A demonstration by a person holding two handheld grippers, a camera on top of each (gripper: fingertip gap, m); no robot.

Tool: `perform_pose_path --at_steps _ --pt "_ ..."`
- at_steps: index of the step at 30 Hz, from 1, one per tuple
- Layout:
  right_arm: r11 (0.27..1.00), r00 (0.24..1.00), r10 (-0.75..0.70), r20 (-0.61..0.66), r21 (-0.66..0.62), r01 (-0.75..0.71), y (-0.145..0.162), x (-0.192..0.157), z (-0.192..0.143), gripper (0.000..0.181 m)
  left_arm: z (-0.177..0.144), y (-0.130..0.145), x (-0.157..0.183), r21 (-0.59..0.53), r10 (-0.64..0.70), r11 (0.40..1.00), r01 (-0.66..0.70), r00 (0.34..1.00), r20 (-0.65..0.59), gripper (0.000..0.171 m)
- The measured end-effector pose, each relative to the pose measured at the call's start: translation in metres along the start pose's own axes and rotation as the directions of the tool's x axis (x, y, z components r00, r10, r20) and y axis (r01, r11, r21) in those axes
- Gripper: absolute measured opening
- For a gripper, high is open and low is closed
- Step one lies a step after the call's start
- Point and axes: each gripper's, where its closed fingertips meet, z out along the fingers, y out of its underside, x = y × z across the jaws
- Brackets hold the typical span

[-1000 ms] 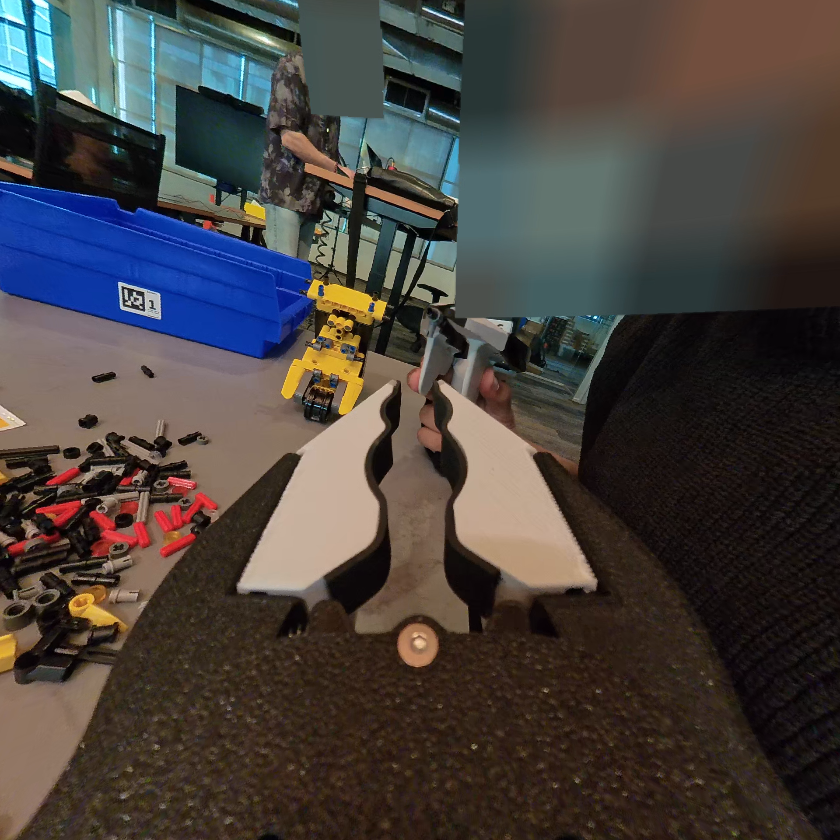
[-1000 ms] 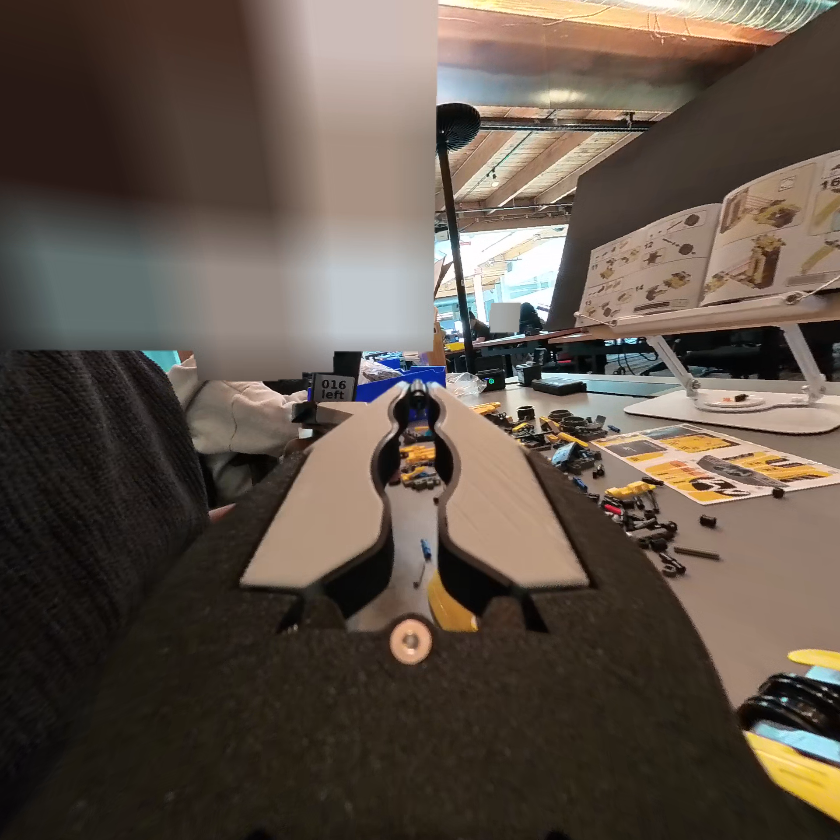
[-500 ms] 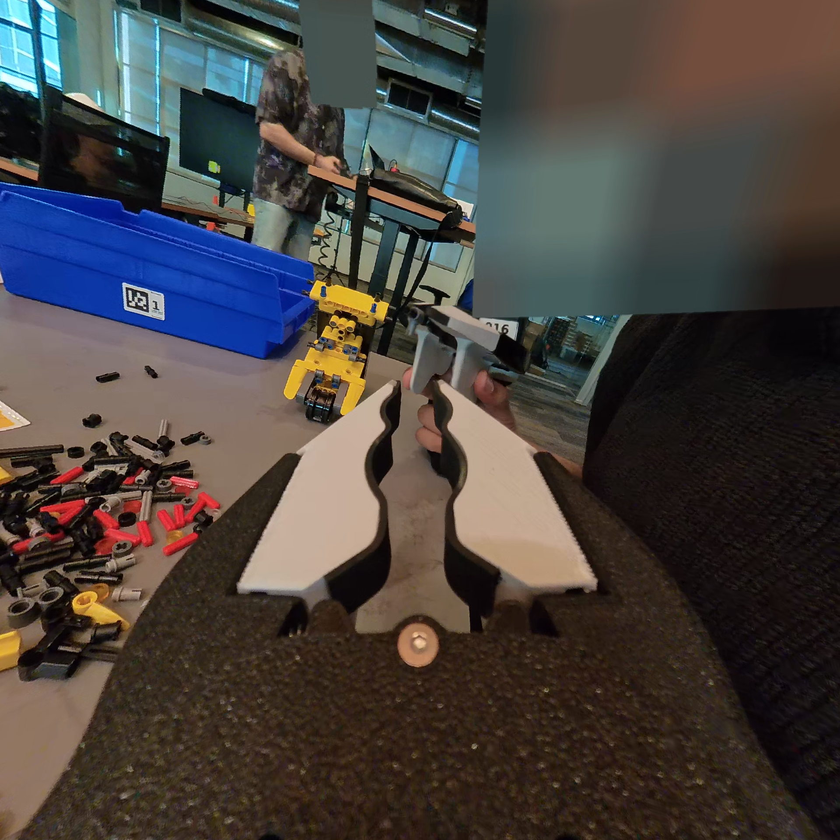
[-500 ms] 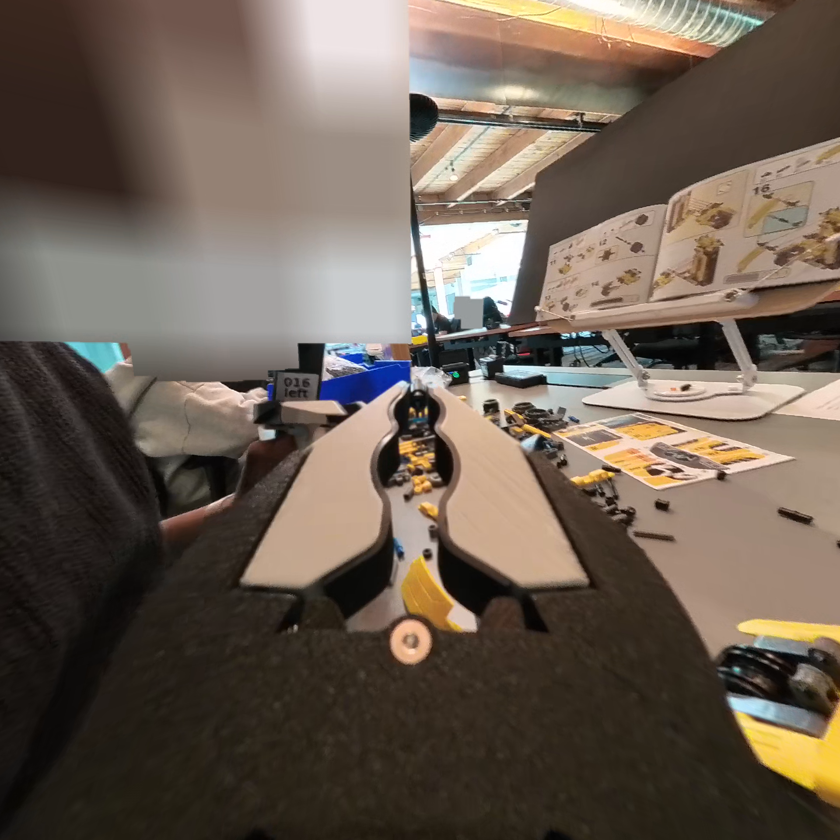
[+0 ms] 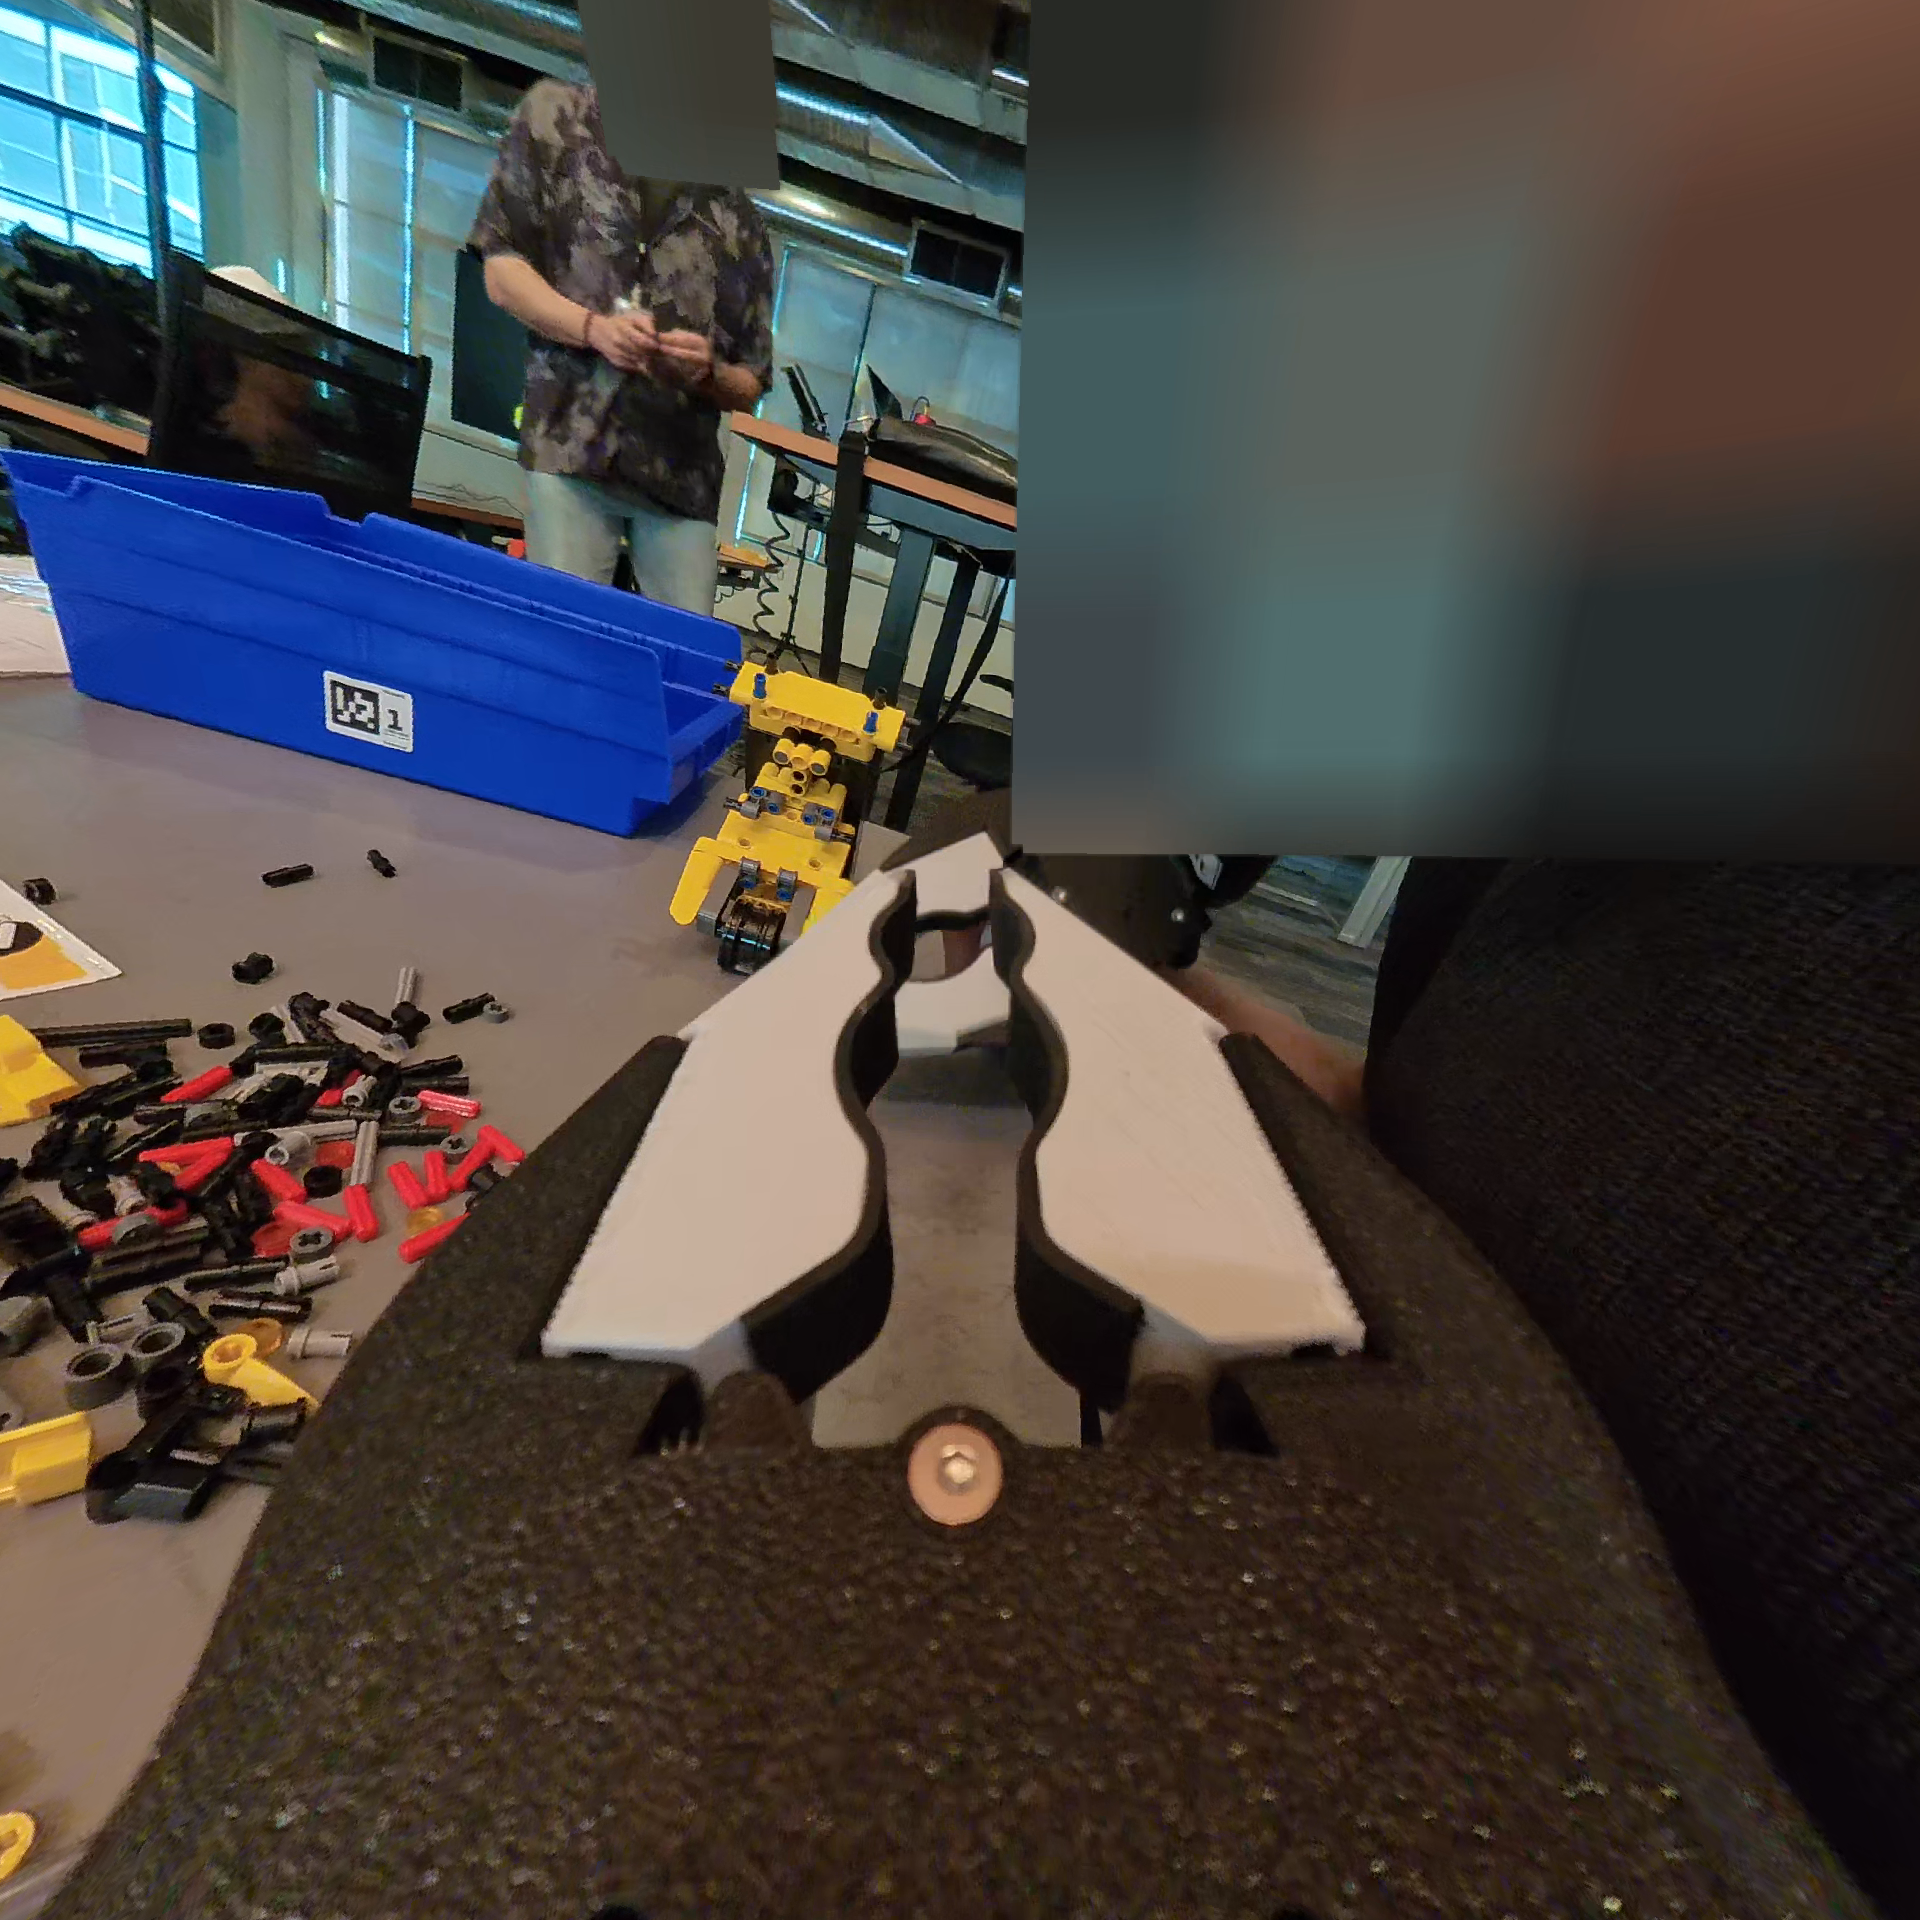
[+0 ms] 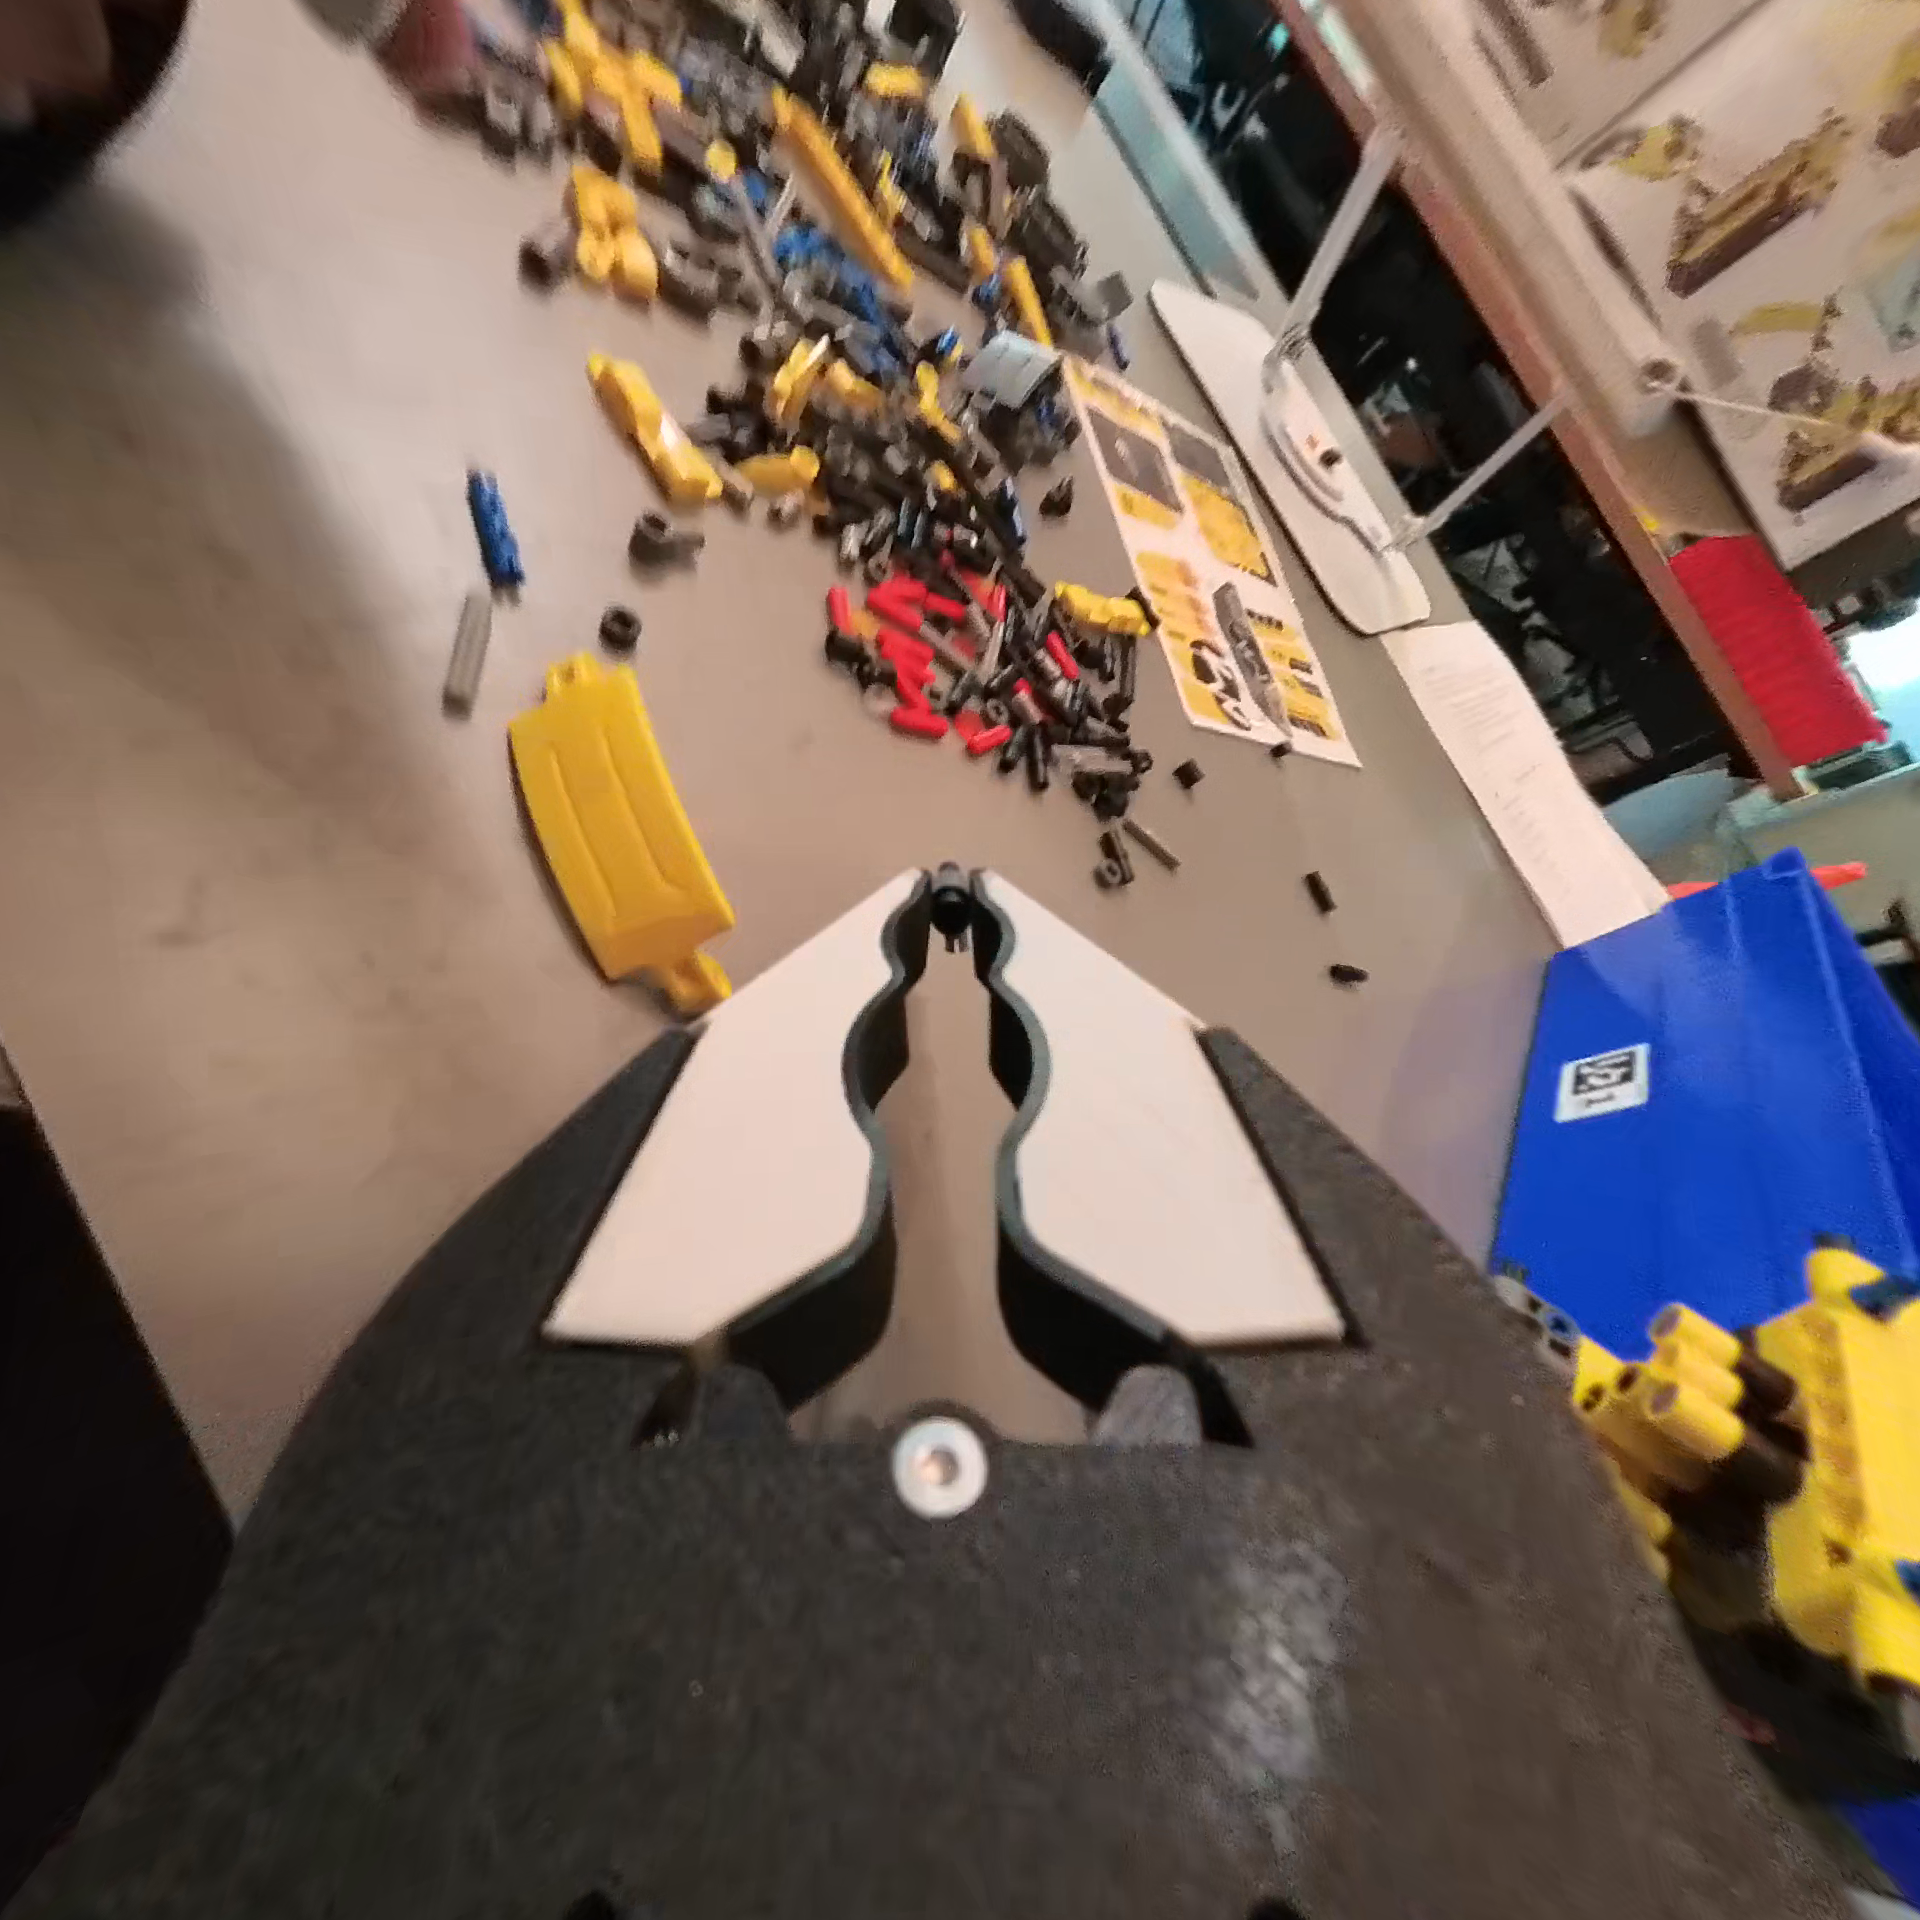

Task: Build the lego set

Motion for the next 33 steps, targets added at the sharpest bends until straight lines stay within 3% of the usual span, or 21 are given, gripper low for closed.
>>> perform_pose_path --at_steps 8,12,19,22,27,33 --pt "0.998 0.994 -0.042 0.097 -0.053 0.047 0.011 -0.019 0.004 0.014 0.0 0.0 -0.002 -0.001 -0.014 1.0 0.014 1.0 0.001 0.013" --pt "0.999 0.991 0.042 0.129 -0.016 -0.04 0.007 -0.016 -0.001 0.029 0.0 0.0 -0.002 0.0 -0.019 1.0 0.019 1.0 0.001 0.013" --pt "0.976 0.972 0.177 0.152 0.103 -0.194 -0.007 -0.001 -0.015 0.029 0.0 0.0 -0.003 0.0 -0.021 1.0 0.021 1.0 0.002 0.013" --pt "0.951 0.955 0.244 0.167 0.152 -0.269 -0.011 0.008 -0.021 0.027 0.0 0.0 -0.003 0.0 -0.021 1.0 0.021 1.0 0.003 0.013" --pt "0.86 0.919 0.356 0.17 0.324 -0.393 -0.024 0.033 -0.04 0.001 0.0 0.0 -0.003 -0.002 -0.02 1.0 0.02 1.0 0.004 0.013" --pt "0.79 0.903 0.377 0.208 0.437 -0.43 -0.032 0.041 -0.058 0.0 0.0 0.0 -0.003 0.0 -0.021 1.0 0.021 1.0 0.007 0.013"
